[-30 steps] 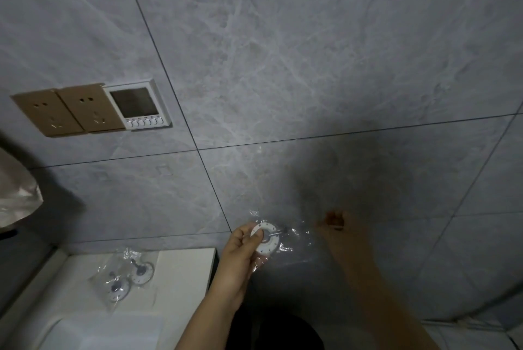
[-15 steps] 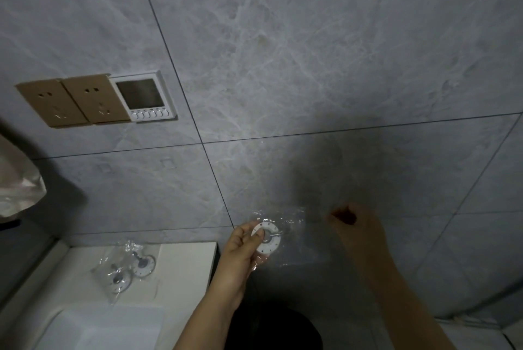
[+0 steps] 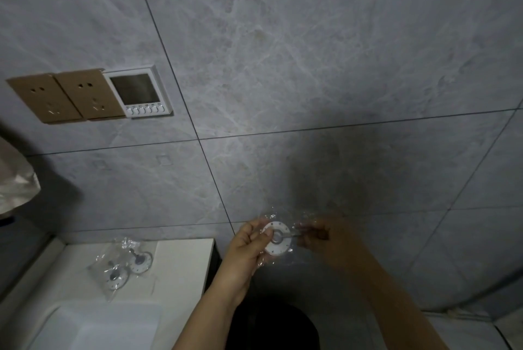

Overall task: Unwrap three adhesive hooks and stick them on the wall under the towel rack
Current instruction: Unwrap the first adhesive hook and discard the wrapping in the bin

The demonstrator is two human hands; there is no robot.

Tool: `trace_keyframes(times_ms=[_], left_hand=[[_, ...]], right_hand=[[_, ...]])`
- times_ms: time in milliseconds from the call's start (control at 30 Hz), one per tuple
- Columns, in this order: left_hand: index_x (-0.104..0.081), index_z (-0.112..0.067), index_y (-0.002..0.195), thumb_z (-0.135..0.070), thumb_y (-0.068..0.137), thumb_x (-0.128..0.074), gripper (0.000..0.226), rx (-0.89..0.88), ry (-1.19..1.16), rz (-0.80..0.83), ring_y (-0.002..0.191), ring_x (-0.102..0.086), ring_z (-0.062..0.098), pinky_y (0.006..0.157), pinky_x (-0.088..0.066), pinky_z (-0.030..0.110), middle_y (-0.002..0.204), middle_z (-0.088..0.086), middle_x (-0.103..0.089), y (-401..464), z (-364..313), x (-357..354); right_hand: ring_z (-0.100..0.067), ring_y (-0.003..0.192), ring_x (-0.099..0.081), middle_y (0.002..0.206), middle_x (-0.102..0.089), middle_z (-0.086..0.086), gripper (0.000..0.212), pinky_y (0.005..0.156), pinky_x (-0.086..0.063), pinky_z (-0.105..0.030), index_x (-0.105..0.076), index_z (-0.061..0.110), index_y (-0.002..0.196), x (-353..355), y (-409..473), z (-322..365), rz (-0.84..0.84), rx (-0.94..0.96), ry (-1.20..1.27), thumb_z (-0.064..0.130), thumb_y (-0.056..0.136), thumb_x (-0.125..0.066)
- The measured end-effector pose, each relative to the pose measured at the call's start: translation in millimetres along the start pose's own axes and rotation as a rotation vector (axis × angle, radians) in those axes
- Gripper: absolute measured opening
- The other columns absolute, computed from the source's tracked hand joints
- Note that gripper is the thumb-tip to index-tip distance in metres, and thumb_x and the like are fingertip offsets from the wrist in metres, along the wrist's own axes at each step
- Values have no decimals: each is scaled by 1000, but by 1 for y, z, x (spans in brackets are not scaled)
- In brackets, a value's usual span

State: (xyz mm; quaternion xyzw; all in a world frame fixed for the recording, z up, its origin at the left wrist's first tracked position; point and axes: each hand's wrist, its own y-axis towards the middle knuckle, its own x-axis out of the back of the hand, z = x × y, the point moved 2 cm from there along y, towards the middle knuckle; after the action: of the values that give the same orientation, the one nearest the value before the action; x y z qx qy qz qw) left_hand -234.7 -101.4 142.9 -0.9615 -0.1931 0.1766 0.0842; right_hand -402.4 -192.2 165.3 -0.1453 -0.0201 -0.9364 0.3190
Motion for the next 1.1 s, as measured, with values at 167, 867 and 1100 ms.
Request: trace_keyframes(times_ms=[167, 867, 1100], left_hand=[[-66, -13, 113, -25, 78, -66, 36, 17, 43, 20, 97, -72, 22, 75, -59, 27, 107, 9, -75, -3, -2, -7], [-72, 0, 93, -15, 84, -69, 18, 60, 147, -247, 80, -71, 25, 79, -57, 35, 87, 15, -77, -2, 29, 13], [-77, -11, 89, -4, 83, -65, 15, 137, 48, -224, 84, -74, 18, 74, -58, 24, 93, 10, -77, -2, 66, 27]], right_hand=[[-4, 93, -69, 97, -75, 14, 36, 80, -55, -24, -69, 45, 98, -3, 1, 1, 25, -38, 67, 22, 71, -78], [-23, 100, -66, 103, -73, -11, 32, 94, -52, -39, -68, 7, 108, 6, -4, -23, -273, -181, 364, 2, 77, -70], [-16, 81, -66, 87, -73, -11, 23, 75, -52, -23, -72, 10, 92, -2, -5, -66, -299, -259, 429, -4, 74, -69]])
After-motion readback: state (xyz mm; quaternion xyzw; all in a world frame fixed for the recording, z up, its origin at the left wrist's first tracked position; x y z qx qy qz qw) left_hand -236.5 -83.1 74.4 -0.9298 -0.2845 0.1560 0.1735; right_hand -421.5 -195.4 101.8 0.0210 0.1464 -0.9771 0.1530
